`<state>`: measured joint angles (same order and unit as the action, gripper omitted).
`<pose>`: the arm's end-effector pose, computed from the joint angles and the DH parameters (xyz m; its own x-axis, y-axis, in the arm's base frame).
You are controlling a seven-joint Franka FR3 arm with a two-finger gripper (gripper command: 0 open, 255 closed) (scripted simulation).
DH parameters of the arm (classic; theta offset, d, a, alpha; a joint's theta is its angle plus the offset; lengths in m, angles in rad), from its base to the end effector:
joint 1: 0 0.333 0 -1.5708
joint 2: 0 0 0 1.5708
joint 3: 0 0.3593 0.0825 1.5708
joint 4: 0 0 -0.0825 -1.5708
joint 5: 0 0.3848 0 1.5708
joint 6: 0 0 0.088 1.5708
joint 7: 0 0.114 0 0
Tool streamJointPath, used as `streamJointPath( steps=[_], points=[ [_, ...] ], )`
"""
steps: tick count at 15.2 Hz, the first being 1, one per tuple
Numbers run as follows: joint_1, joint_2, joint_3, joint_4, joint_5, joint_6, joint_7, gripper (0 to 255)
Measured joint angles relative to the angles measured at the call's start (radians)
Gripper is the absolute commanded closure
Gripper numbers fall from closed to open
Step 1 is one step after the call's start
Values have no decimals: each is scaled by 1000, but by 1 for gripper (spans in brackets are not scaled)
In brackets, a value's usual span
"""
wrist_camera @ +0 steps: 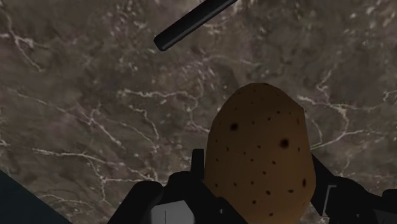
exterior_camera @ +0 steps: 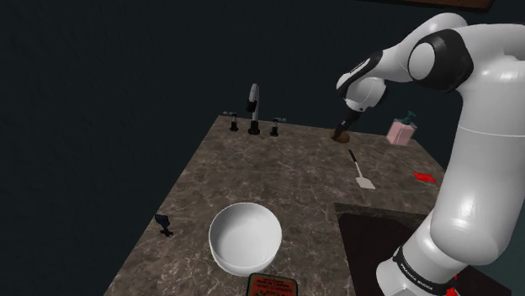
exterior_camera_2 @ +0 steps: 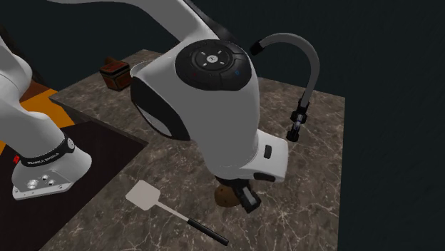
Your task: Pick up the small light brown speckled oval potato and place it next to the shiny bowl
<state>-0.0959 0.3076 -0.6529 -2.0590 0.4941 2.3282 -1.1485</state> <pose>0.4590 -0.3881 0.3519 0.9807 0.0846 0.1765 0.0958 -0.9939 -0.0555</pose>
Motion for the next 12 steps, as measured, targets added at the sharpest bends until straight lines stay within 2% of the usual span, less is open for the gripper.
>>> streamJointPath(
  steps=[12],
  points=[
    [37,-107,-45,45,-119,-114,95,255]
  ],
)
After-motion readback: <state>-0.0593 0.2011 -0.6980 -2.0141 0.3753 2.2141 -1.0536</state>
